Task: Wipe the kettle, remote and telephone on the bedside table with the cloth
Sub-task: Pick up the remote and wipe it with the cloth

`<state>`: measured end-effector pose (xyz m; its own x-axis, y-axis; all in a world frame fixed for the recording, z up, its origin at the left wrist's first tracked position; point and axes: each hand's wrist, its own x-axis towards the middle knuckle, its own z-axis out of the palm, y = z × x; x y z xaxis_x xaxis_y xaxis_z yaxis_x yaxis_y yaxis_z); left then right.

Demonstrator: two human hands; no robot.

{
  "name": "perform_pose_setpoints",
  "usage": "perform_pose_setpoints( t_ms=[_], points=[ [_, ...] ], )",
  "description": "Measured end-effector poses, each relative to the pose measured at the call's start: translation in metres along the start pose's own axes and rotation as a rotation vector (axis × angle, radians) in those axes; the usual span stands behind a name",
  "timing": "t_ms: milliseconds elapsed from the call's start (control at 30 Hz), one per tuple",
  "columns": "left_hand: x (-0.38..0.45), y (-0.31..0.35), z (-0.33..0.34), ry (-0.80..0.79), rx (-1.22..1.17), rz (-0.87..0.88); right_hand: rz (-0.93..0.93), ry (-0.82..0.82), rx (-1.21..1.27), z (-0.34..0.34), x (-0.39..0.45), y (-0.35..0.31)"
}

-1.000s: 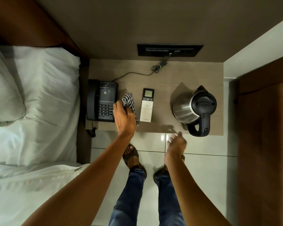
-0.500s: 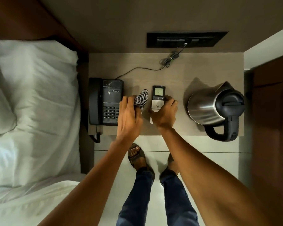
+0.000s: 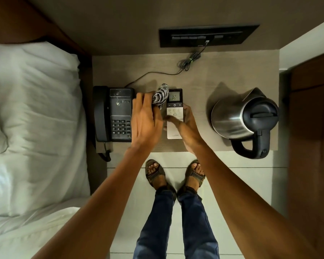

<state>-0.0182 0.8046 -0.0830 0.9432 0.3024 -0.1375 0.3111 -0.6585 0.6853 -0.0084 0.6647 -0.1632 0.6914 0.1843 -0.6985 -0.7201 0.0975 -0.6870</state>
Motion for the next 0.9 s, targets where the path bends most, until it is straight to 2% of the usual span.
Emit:
perform_pose_setpoints(
  t_ms=[167, 300, 400, 567, 700, 800, 900],
  points=[
    [0.017, 0.022, 0.003, -0.042, 0.180, 0.104, 0.191, -0.064, 0.365, 0.007, -0.012, -0.020],
    [0.021, 0.029, 0.011, -0.174, 0.360, 0.214, 0.211, -0.096, 0.499, 0.013, -0.018, -0.028],
    [0.001, 0.029, 0.011, -0.154, 0.357, 0.234, 0.224, -0.129, 0.586, 0.006, -0.019, -0.027],
    [-0.049, 0.028, 0.002, -0.124, 0.218, 0.243, 0.274, -0.161, 0.615, -0.009, -0.026, -0.025],
    [-0.003, 0.049, 0.006, 0.064, 0.197, 0.165, 0.236, -0.134, 0.647, -0.006, -0.031, -0.025],
    [0.016, 0.056, 0.014, -0.050, 0.278, 0.211, 0.219, -0.125, 0.625, -0.002, -0.034, -0.027],
    [-0.021, 0.049, 0.013, -0.106, 0.269, 0.255, 0.240, -0.121, 0.646, -0.007, -0.035, -0.026]
  ],
)
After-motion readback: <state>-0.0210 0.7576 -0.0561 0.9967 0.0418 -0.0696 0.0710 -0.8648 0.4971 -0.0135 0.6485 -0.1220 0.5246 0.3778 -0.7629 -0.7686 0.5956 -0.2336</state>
